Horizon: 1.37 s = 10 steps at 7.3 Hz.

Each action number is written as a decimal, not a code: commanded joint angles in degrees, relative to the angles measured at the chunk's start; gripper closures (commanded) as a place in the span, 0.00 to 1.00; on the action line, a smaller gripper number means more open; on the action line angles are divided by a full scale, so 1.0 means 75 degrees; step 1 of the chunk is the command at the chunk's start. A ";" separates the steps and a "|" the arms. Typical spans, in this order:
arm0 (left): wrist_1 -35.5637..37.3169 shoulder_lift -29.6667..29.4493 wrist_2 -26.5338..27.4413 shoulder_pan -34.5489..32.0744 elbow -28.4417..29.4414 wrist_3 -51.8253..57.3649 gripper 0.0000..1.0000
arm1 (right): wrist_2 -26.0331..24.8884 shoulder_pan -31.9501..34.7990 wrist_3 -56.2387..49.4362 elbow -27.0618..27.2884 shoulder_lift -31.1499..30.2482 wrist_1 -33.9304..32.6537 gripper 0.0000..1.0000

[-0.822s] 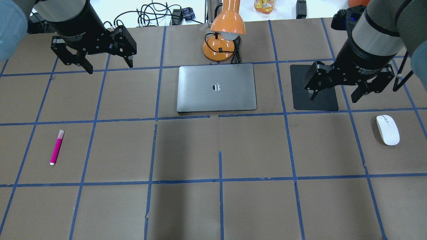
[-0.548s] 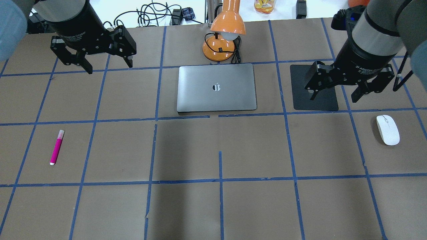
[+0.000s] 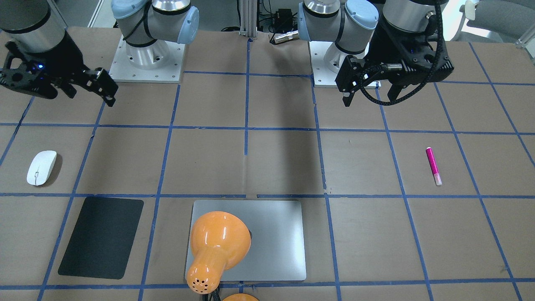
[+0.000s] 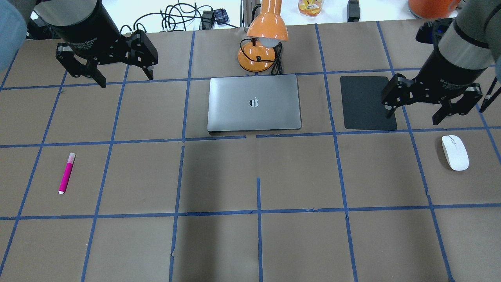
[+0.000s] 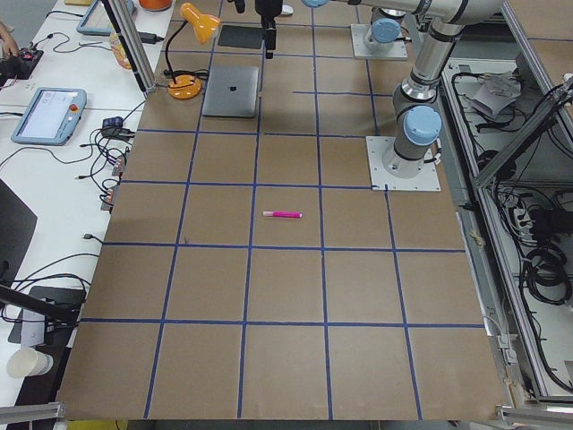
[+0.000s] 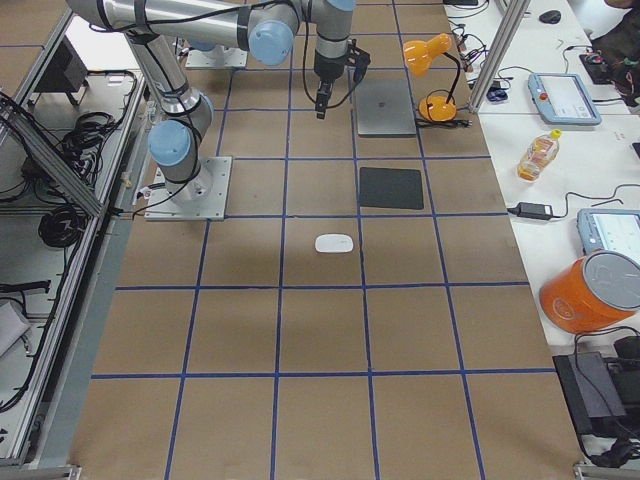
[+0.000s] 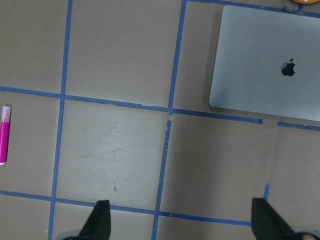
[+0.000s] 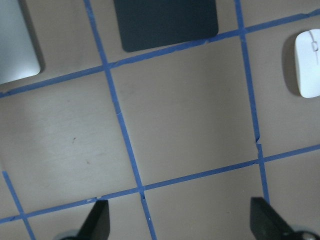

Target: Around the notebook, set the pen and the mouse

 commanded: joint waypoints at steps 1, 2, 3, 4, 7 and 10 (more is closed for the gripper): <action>-0.0043 0.0118 0.0000 0.0051 -0.0080 0.0048 0.00 | -0.0181 -0.0975 -0.0994 0.0563 0.0574 -0.1230 0.00; -0.0043 0.0154 0.0000 0.0098 -0.0116 0.0130 0.00 | -0.0310 -0.1350 -0.1520 0.0751 0.0891 -0.1850 0.00; -0.0066 0.0201 0.0000 0.0272 -0.0151 0.0154 0.00 | -0.0358 -0.1597 -0.2372 0.0776 0.1022 -0.2123 0.00; -0.0136 0.0236 -0.0011 0.0622 -0.0163 0.0606 0.00 | -0.0300 -0.2017 -0.2578 0.0881 0.1383 -0.2184 0.00; -0.0149 0.0039 -0.0058 0.2623 -0.0431 0.3799 0.00 | -0.0264 -0.2818 -0.4114 0.0975 0.2076 -0.3251 0.00; 0.0375 -0.0325 -0.0035 0.4417 -0.1307 0.5355 0.00 | -0.0323 -0.3017 -0.4619 0.0987 0.2778 -0.4045 0.00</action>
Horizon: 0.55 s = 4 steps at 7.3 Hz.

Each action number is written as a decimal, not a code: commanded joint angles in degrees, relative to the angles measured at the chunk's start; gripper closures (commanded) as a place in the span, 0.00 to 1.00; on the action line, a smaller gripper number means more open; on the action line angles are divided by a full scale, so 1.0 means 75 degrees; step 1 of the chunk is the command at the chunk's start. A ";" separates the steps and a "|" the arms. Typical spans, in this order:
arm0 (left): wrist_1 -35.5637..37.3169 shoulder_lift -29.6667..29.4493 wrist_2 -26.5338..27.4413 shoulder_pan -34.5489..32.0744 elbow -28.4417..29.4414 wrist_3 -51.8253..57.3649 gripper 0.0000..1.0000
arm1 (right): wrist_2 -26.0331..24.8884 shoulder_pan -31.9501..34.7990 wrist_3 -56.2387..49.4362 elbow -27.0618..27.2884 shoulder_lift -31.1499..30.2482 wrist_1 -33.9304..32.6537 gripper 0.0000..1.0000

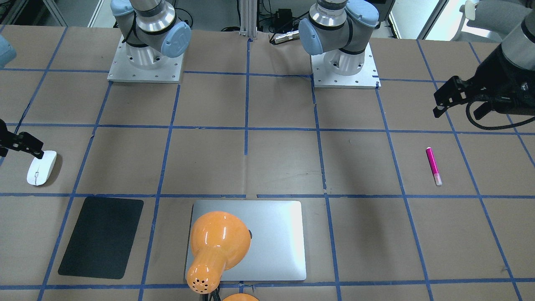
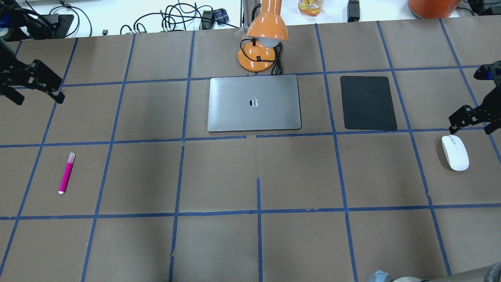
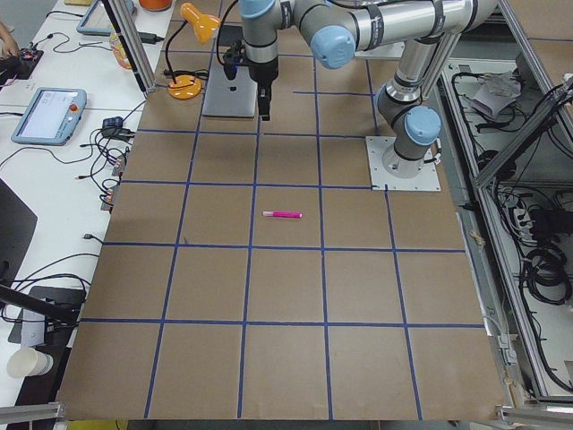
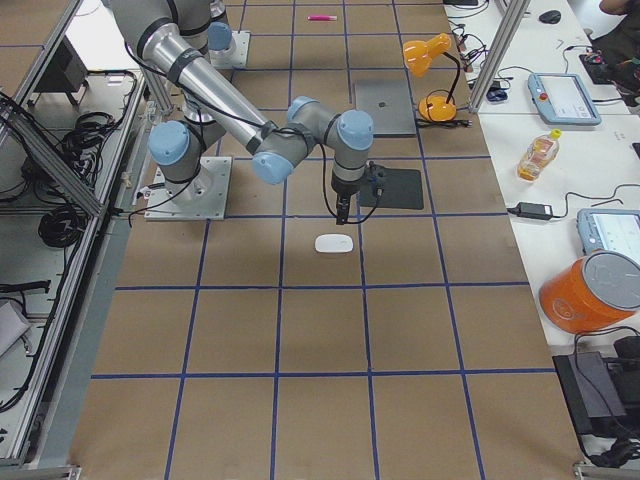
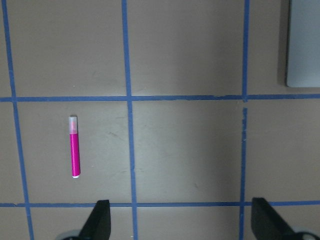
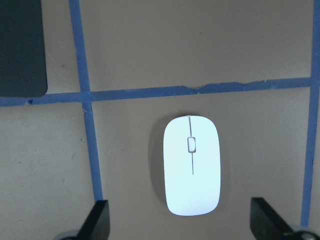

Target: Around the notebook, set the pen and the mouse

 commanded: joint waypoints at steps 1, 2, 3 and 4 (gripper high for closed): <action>0.1042 -0.0282 -0.0007 0.1101 -0.1097 0.0825 0.00 | -0.0020 -0.0081 -0.0133 0.0011 0.0437 -0.0381 0.00; 0.2140 -0.0445 -0.0007 0.1313 -0.1799 0.1629 0.00 | -0.0031 -0.0081 -0.0179 0.0023 0.0543 -0.0637 0.00; 0.3230 -0.0621 -0.0007 0.1582 -0.2607 0.2044 0.00 | -0.0043 -0.0093 -0.0191 0.0023 0.0683 -0.0698 0.00; 0.4181 -0.0750 -0.0007 0.1817 -0.3427 0.2094 0.00 | -0.0043 -0.0116 -0.0353 0.0011 0.0789 -0.0745 0.00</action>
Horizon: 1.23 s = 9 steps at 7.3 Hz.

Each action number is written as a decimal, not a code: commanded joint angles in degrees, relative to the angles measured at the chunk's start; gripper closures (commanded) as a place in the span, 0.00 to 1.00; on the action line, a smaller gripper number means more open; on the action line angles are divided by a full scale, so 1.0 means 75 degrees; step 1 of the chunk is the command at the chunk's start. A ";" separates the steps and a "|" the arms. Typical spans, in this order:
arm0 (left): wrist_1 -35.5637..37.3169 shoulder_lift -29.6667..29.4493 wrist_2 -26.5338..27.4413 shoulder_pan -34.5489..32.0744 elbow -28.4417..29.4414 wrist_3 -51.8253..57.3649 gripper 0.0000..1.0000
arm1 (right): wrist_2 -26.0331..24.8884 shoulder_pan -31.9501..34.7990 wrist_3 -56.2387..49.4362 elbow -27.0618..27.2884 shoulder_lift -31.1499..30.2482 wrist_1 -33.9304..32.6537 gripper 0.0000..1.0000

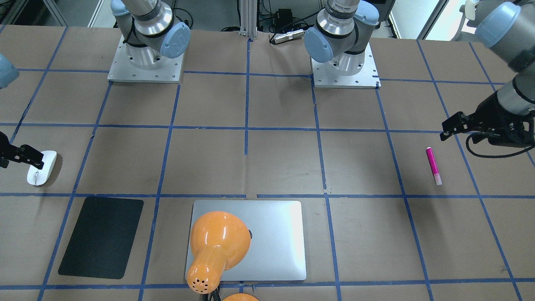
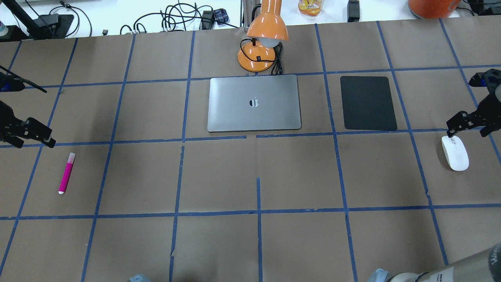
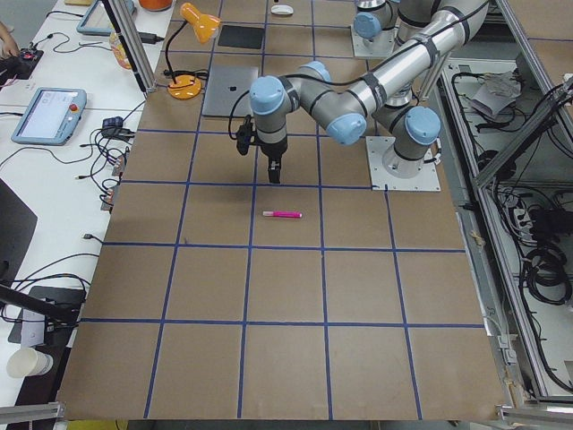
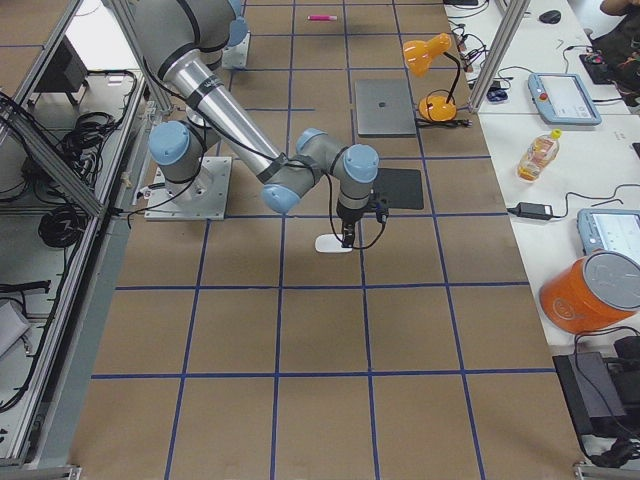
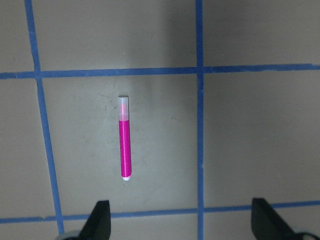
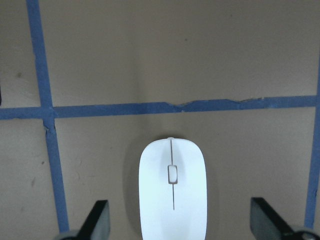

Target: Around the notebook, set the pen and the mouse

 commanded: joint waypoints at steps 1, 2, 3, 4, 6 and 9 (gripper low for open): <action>0.2086 -0.0387 -0.0001 0.0395 -0.1588 0.0433 0.00 | 0.0006 -0.0035 -0.0151 -0.0007 0.0258 -0.0130 0.00; 0.2721 -0.0690 0.0011 0.0407 -0.1710 0.0470 0.00 | 0.0006 -0.0047 -0.0174 0.0004 0.0352 -0.0513 0.00; 0.3018 -0.1030 0.0011 0.0419 -0.1688 0.0563 0.00 | -0.0005 -0.0047 -0.0175 0.0004 0.0515 -0.0738 0.00; 0.3519 -0.1289 0.0011 0.0488 -0.1665 0.0680 0.00 | -0.0006 -0.0047 -0.0175 0.0004 0.0563 -0.0740 0.00; 0.3794 -0.1513 -0.0001 0.0571 -0.1676 0.0740 0.00 | -0.0006 -0.0047 -0.0186 0.0004 0.0622 -0.0694 0.00; 0.3923 -0.1677 0.0011 0.0571 -0.1687 0.0658 0.16 | -0.0017 -0.0047 -0.0281 0.0016 0.0775 -0.0612 0.00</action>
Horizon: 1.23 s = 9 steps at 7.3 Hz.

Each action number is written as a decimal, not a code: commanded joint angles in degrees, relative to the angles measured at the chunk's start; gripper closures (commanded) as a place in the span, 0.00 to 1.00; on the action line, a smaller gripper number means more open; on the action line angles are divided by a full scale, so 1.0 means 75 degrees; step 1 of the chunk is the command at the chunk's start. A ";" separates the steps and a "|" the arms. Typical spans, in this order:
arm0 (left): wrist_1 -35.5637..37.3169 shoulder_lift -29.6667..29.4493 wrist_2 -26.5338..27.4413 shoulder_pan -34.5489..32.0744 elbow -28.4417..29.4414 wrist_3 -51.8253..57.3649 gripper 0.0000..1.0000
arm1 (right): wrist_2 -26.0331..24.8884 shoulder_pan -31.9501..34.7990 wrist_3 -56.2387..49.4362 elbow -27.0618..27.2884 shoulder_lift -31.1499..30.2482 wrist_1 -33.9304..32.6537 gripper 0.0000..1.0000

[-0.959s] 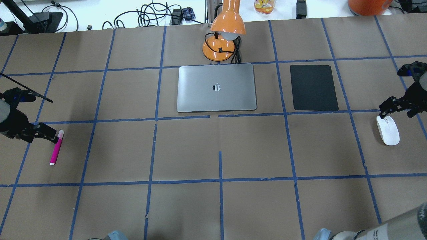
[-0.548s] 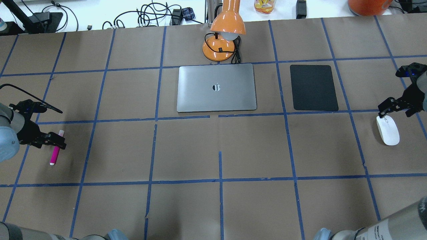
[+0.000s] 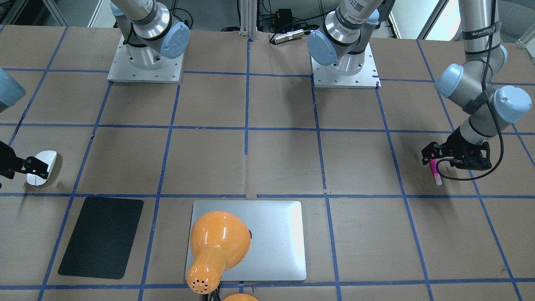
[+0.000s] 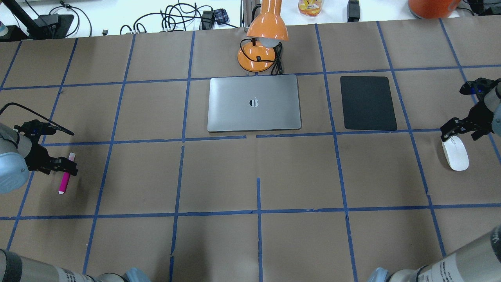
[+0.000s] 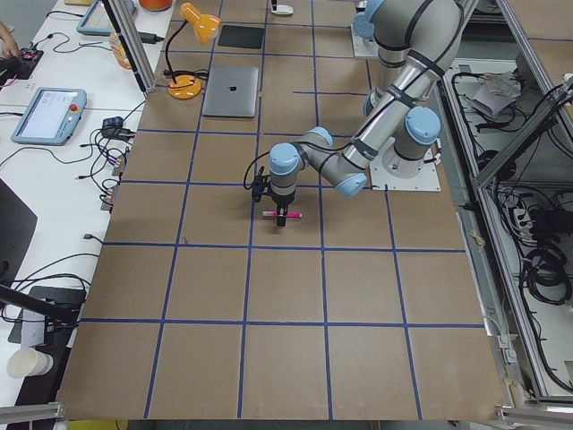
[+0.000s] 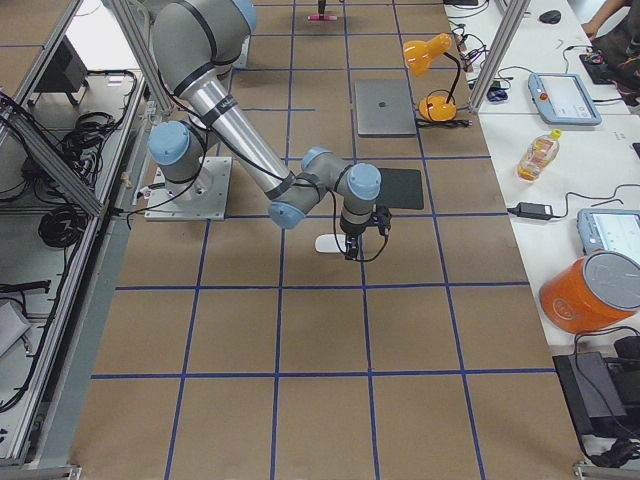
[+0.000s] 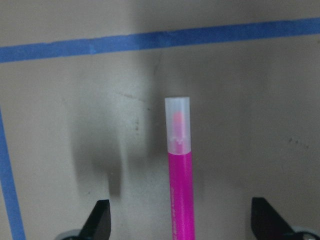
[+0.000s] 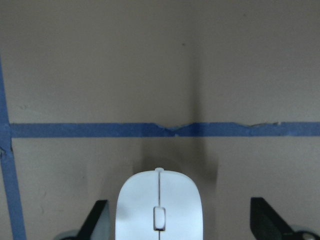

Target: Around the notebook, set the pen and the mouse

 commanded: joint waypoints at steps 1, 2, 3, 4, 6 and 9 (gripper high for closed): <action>0.0056 -0.0174 0.0004 0.0003 -0.0006 -0.0063 0.17 | -0.0054 0.0000 0.0079 -0.0004 0.0033 0.0259 0.00; 0.0079 -0.0279 -0.0008 0.0003 -0.0029 -0.0074 0.22 | -0.0077 0.0000 0.0080 -0.0004 0.0021 0.0516 0.00; 0.0091 -0.0268 0.0015 0.0003 0.0017 -0.0063 0.47 | -0.0089 0.0000 0.0080 -0.0004 0.0032 0.0531 0.00; 0.0091 -0.0222 0.0015 -0.0009 0.0018 -0.0063 0.76 | -0.0101 0.0000 0.0080 -0.0004 0.0044 0.0531 0.00; 0.0103 -0.0175 0.0015 -0.0009 0.0018 -0.0051 1.00 | -0.0101 0.0000 0.0080 0.0008 0.0172 0.0531 0.00; -0.0002 0.0059 -0.0031 -0.0125 0.0123 -0.0272 1.00 | -0.0265 0.0011 0.0080 -0.0004 0.0208 0.0554 0.00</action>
